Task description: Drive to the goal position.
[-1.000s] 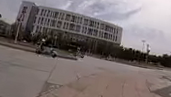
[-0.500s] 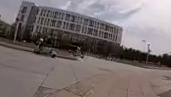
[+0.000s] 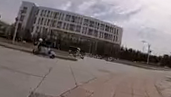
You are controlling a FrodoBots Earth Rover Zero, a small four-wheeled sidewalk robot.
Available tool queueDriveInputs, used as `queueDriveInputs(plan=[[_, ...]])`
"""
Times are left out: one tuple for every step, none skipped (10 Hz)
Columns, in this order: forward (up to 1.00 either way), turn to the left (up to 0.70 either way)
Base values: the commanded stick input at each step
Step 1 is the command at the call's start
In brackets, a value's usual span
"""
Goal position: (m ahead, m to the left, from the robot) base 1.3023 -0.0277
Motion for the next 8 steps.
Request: queueDriveInputs(plan=[[0.45, -0.27], [0.45, -0.27], [0.45, -0.27], [0.45, -0.27], [0.45, -0.27], [0.45, -0.27], [0.45, -0.27], [0.45, -0.21]])
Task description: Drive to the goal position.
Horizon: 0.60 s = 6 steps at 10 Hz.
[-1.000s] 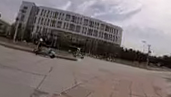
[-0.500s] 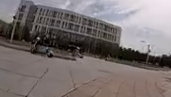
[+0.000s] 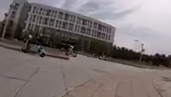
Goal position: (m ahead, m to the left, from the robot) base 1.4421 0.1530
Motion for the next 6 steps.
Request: queueDriveInputs(plan=[[0.45, 0.0], [0.45, 0.0], [0.45, 0.0], [0.45, 0.0], [0.45, 0.0], [0.45, 0.0]])
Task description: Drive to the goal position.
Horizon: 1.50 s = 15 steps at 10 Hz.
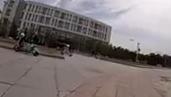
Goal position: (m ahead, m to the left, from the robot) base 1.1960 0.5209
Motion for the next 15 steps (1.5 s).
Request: queueDriveInputs(plan=[[0.45, 0.0], [0.45, 0.0], [0.45, 0.0], [0.45, 0.0], [0.45, 0.0], [0.45, 0.0], [0.45, 0.0], [0.45, 0.0], [0.45, 0.0], [0.45, 0.0], [0.45, 0.0], [0.45, -0.01], [0.45, -0.27], [0.45, -0.27], [0.45, -0.27]])
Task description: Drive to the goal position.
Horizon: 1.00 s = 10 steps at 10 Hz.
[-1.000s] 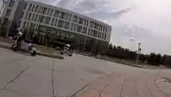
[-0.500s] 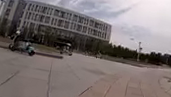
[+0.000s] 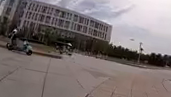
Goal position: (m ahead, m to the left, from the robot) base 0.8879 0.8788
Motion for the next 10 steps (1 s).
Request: queueDriveInputs(plan=[[0.45, -0.27], [0.45, -0.27], [0.45, -0.25], [0.45, -0.04], [0.45, 0.0], [0.45, 0.0], [0.45, 0.0], [0.45, 0.0], [0.45, 0.0], [0.45, 0.0]])
